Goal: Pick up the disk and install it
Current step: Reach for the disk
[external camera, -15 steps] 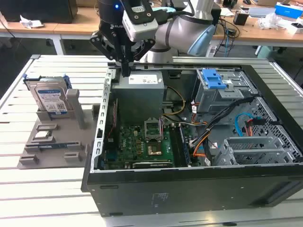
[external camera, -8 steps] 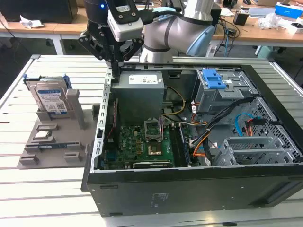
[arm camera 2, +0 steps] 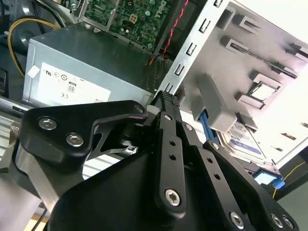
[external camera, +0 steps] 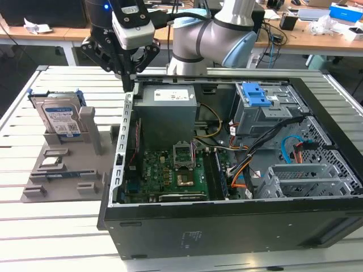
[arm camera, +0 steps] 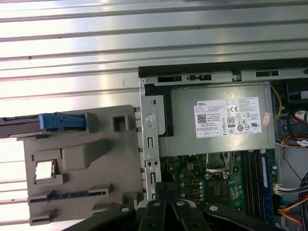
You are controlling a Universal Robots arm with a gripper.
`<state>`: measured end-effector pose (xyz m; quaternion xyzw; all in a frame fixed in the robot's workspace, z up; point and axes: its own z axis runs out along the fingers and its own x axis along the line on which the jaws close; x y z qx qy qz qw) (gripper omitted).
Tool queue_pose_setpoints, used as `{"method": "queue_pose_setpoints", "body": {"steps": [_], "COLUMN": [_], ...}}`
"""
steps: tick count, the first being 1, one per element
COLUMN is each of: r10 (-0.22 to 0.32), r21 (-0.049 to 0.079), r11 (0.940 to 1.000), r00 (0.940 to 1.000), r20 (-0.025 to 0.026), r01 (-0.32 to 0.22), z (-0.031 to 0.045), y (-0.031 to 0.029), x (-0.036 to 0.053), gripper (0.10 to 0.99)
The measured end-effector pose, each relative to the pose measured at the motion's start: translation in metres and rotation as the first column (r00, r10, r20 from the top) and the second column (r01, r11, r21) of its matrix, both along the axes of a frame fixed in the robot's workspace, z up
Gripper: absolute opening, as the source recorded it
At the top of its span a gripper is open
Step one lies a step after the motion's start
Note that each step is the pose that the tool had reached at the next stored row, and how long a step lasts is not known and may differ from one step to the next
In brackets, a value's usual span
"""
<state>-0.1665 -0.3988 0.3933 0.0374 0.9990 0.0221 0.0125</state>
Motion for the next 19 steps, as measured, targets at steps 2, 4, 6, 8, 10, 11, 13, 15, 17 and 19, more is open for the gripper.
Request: {"method": "queue_pose_setpoints", "body": {"steps": [2, 4, 6, 8, 10, 11, 13, 15, 17, 19], "r10": [0.0, 0.0, 0.0, 0.0, 0.0, 0.0, 0.0, 0.0, 0.0, 0.0], "r21": [0.0, 0.0, 0.0, 0.0, 0.0, 0.0, 0.0, 0.0, 0.0, 0.0], "r11": [1.0, 1.0, 1.0, 1.0, 1.0, 1.0, 1.0, 1.0, 1.0, 1.0], "r00": [1.0, 1.0, 1.0, 1.0, 1.0, 1.0, 1.0, 1.0, 1.0, 1.0], "r20": [0.0001, 0.0001, 0.0, 0.0001, 0.0001, 0.0001, 0.0, 0.0, 0.0, 0.0], "r01": [0.0, 0.0, 0.0, 0.0, 0.0, 0.0, 0.0, 0.0, 0.0, 0.0], "z": [0.0, 0.0, 0.0, 0.0, 0.0, 0.0, 0.0, 0.0, 0.0, 0.0], "y": [0.0, 0.0, 0.0, 0.0, 0.0, 0.0, 0.0, 0.0, 0.0, 0.0], "x": [-0.003, -0.0062, -0.0095, -0.0146, -0.019, -0.0225, -0.0256, -0.0297, -0.0337, -0.0377], "gripper": [0.106, 0.106, 0.106, 0.106, 0.106, 0.106, 0.106, 0.106, 0.106, 0.106]}}
